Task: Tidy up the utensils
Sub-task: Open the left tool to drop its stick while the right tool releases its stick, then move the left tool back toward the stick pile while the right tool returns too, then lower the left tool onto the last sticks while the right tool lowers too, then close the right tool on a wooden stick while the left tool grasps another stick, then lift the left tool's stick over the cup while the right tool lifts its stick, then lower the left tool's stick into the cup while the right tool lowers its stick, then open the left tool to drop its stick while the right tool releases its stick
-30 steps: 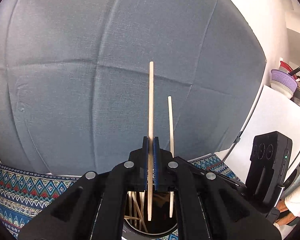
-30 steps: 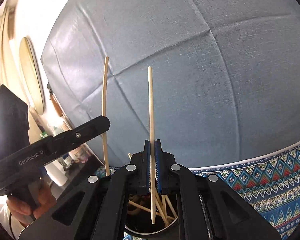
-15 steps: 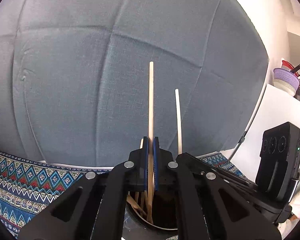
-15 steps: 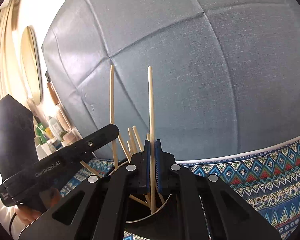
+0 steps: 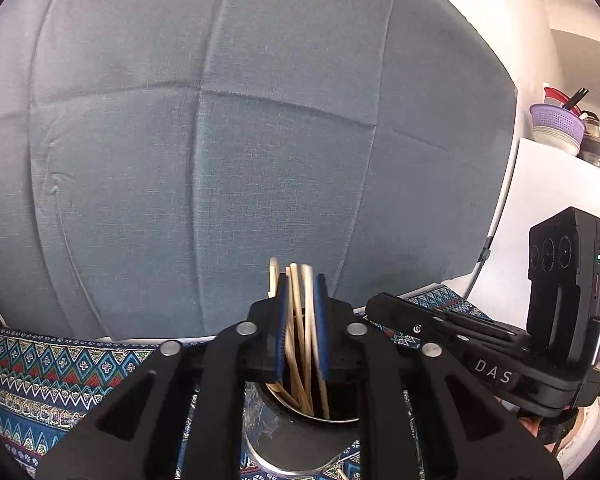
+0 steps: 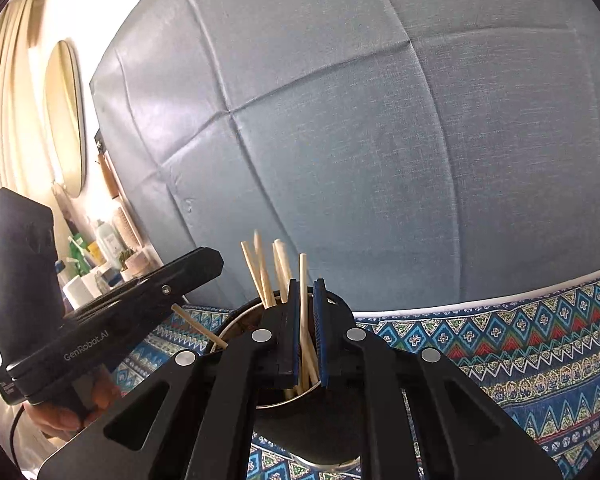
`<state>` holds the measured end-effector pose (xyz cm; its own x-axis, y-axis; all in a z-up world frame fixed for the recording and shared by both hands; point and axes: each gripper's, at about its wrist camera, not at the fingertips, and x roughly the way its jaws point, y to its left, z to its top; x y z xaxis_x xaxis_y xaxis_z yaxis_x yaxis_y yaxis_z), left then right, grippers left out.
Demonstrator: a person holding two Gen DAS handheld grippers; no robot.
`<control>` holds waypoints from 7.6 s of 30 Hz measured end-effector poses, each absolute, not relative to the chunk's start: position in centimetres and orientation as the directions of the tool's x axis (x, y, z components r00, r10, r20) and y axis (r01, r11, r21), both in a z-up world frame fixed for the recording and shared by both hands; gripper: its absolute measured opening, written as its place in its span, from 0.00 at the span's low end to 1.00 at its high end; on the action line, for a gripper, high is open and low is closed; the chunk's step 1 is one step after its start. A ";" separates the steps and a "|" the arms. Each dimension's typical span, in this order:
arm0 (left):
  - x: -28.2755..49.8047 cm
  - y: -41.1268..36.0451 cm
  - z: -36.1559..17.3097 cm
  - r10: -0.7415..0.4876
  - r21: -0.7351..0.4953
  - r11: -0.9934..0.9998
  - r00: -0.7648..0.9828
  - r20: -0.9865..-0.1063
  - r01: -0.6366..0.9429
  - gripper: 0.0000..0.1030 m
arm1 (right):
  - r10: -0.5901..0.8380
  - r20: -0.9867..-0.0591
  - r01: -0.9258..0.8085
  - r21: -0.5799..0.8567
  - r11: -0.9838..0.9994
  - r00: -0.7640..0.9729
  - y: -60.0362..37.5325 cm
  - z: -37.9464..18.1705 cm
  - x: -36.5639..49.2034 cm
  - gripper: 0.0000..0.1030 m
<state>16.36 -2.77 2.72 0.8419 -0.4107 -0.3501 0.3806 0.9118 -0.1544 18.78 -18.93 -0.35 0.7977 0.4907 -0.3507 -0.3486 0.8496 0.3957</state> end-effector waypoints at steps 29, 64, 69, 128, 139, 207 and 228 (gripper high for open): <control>11.0 3.2 0.2 -0.226 -0.195 0.972 0.766 -0.601 0.134 0.95 | 0.272 -0.730 -0.156 0.224 0.962 0.628 -20.1 -5.2 12.8 0.86; 9.5 1.4 -8.2 -0.155 -0.151 0.987 0.511 -0.845 0.049 0.95 | 0.069 -0.956 -0.103 0.041 0.994 0.285 -12.7 -15.7 10.2 0.85; 9.6 0.2 -8.9 -0.149 -0.126 0.989 0.474 -0.868 0.079 0.95 | 0.086 -0.943 -0.123 0.048 0.991 0.320 -14.2 -14.6 9.8 0.41; 8.9 -3.1 -9.7 -0.166 -0.161 0.986 0.183 -0.969 0.045 0.04 | 0.200 -0.905 -0.006 0.214 0.977 0.375 -26.3 -7.1 4.9 0.05; 9.9 -0.7 -3.9 -0.115 -0.099 0.993 0.319 -0.941 0.065 0.04 | 0.195 -0.848 -0.074 0.182 0.980 0.493 -25.2 -1.2 6.5 0.05; 19.1 -4.2 2.6 -0.381 -0.228 0.920 0.866 -0.324 0.319 0.05 | 0.513 -0.283 -0.429 0.311 0.848 0.810 -19.8 -0.5 18.5 0.05; 14.3 -3.4 2.7 -0.265 -0.111 0.964 0.928 -0.264 0.243 0.57 | 0.398 -0.303 -0.343 0.220 0.913 0.866 -21.0 0.0 15.7 0.16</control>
